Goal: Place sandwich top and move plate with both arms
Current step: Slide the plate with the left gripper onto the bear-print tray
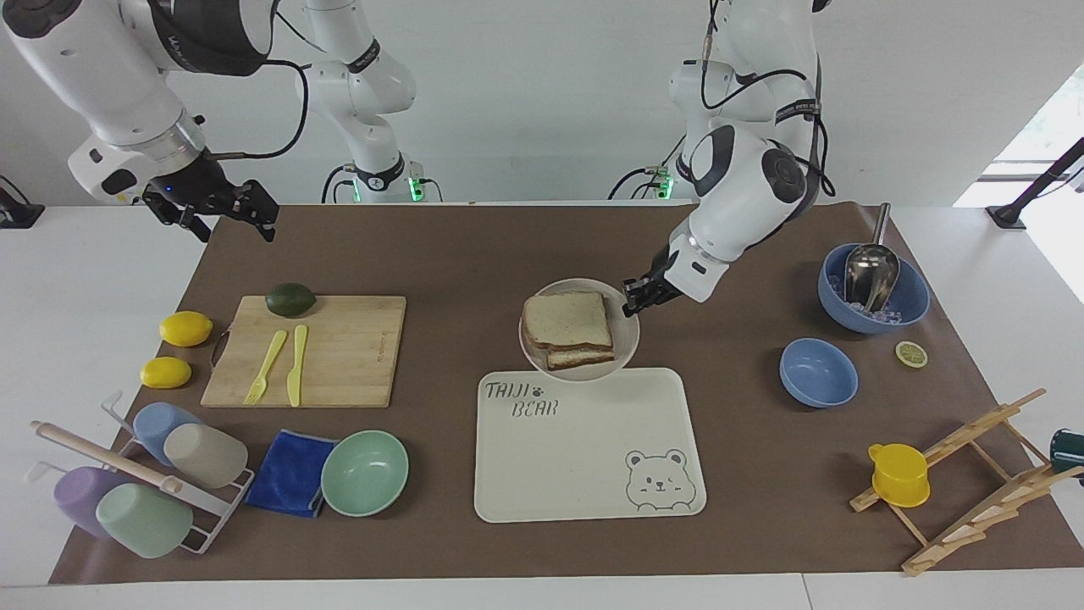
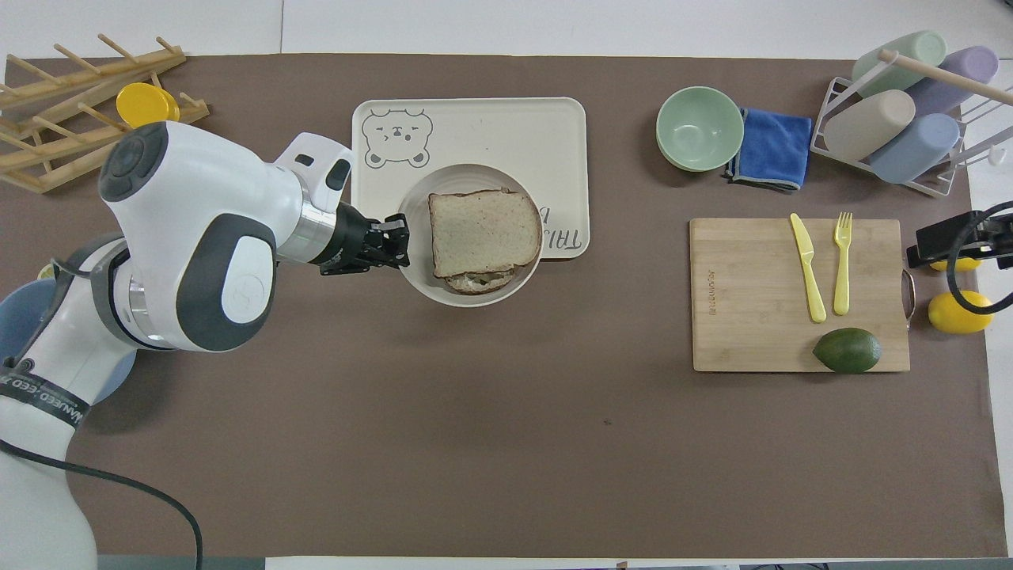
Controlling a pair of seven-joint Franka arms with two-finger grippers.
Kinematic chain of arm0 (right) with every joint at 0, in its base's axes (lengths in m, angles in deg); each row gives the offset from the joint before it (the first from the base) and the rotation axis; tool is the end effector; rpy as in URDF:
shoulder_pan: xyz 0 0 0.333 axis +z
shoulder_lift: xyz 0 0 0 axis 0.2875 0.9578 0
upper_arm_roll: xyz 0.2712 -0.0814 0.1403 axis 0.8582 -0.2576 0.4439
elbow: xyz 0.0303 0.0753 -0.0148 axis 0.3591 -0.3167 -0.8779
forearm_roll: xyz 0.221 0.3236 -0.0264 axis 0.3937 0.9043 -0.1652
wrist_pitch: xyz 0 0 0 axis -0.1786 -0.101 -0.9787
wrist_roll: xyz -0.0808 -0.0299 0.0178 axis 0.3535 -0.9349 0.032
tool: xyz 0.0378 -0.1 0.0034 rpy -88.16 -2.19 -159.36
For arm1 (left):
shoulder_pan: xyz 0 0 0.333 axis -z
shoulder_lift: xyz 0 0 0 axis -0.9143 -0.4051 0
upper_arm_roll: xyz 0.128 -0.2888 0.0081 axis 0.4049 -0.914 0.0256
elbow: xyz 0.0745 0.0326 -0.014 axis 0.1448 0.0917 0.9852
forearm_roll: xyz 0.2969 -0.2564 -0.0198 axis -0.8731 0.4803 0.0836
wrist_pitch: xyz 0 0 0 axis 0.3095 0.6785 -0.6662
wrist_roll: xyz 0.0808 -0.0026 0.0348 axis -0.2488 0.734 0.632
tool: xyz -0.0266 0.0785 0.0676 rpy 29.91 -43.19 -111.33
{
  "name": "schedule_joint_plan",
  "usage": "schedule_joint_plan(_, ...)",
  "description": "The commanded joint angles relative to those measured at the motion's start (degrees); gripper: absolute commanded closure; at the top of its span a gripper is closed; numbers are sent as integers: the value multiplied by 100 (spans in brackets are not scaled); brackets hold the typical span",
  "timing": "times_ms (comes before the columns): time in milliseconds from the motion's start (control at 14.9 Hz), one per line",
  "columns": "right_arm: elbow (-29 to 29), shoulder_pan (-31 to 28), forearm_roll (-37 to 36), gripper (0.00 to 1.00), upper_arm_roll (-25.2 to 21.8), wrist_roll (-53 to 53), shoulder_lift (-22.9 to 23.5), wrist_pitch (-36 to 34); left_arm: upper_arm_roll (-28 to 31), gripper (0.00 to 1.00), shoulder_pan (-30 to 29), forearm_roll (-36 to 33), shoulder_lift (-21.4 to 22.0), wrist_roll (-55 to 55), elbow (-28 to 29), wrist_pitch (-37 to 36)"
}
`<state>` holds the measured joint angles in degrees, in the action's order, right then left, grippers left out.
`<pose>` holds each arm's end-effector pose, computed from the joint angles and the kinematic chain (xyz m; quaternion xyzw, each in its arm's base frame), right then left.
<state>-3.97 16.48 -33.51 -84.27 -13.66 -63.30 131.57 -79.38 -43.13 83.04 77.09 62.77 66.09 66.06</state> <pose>0.5459 -0.0564 0.5992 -0.9987 0.0164 0.0479 0.0100 0.5656 -0.2564 0.4384 0.9715 0.1215 -0.0625 0.1938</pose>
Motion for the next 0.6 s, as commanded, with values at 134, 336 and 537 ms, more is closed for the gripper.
schedule_joint_plan(134,-118,-39,55,0,19,-95,-105,17,-16,100,-328,-25,-1656,22,-2129,-697)
schedule_joint_plan(336,-118,-39,55,0,19,-95,-113,17,133,100,-408,-51,-2370,31,-2793,-708)
schedule_joint_plan(537,-118,-39,55,0,19,-95,-105,17,125,100,-338,-384,-2389,49,-2584,-348)
